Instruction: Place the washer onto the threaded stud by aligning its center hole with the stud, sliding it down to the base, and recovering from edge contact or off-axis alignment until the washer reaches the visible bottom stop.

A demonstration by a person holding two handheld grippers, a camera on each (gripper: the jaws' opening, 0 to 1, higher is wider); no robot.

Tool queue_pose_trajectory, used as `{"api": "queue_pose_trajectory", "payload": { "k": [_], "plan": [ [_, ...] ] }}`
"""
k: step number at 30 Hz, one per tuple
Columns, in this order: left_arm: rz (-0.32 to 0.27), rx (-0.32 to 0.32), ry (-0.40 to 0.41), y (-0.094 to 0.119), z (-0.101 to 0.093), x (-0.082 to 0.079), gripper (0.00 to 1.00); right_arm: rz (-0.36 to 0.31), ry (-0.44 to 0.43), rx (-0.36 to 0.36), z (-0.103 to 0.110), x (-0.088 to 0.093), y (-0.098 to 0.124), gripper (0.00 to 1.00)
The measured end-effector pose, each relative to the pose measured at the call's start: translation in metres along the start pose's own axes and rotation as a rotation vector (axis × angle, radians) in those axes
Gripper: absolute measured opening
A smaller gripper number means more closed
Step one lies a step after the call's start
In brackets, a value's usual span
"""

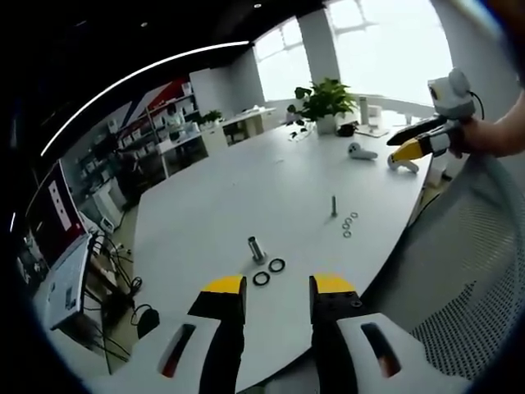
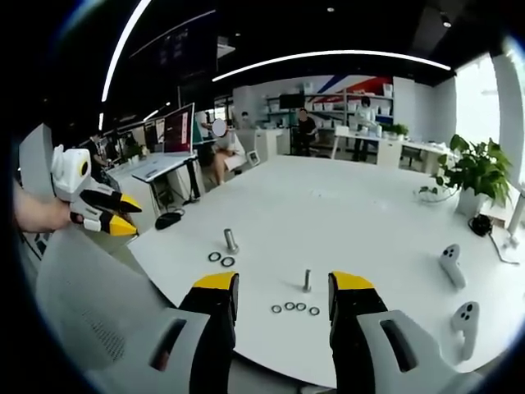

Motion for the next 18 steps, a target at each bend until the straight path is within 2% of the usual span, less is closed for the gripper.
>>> {"api": "queue_pose_trajectory", "payload": {
  "k": [18],
  "plan": [
    [-0.001,-0.013,0.011,0.0007,0.0026,0.0005,0.28,-0.006,-0.004,-0.01,0.0018,-0.0011,0.0,0.46]
  ]
}}
Point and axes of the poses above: the point that each gripper's makers call its tool centre point, and the gripper's own axes: y roughly backward along the fingers, z roughly to its left, x roughly out of its underside, the point moved 8 cm from there along y, roughly backward along the fingers, and after that the axes turned 7 degrees about x, right-handed, at the moved point
